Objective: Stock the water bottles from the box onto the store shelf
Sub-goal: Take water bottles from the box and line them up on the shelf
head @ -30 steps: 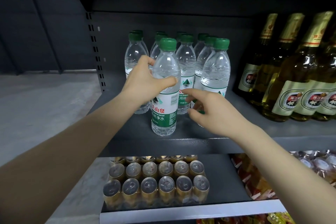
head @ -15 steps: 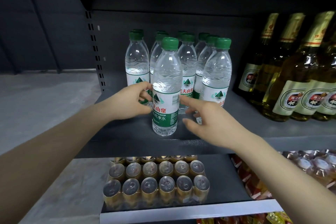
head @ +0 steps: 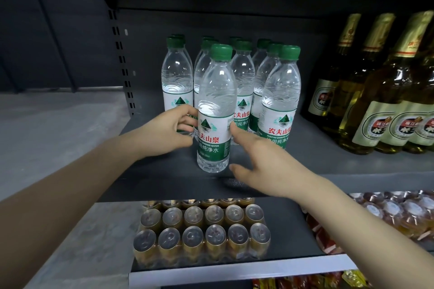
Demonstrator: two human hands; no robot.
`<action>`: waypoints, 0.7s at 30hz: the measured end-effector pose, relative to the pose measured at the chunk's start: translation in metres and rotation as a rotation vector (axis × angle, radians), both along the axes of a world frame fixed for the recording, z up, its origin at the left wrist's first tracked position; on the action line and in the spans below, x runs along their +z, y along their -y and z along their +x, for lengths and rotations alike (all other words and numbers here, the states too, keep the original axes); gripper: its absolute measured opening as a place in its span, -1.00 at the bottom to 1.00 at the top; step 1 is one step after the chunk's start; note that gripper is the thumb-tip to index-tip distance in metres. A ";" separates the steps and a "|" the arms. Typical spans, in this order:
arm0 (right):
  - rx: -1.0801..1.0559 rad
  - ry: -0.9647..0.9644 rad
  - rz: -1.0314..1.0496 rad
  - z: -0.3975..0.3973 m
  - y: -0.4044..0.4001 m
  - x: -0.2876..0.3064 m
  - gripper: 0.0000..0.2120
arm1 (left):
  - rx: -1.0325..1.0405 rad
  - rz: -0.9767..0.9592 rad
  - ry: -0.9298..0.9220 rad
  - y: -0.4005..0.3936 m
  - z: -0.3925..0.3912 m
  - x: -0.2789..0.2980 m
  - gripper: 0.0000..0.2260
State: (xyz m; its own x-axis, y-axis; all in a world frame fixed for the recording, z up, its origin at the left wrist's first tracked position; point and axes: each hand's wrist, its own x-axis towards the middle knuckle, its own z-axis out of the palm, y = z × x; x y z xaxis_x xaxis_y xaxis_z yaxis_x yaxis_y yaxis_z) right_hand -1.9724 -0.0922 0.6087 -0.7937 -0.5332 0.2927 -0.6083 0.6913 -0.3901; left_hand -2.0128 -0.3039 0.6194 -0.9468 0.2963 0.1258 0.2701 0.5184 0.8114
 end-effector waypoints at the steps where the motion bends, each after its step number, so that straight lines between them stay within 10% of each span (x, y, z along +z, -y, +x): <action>1: -0.001 0.004 -0.011 -0.002 0.000 -0.001 -0.33 | -0.002 0.009 -0.002 0.001 0.002 0.000 -0.56; 21: -0.013 0.099 -0.155 -0.031 -0.002 0.004 -0.48 | 0.007 -0.109 -0.034 -0.003 0.022 -0.010 -0.42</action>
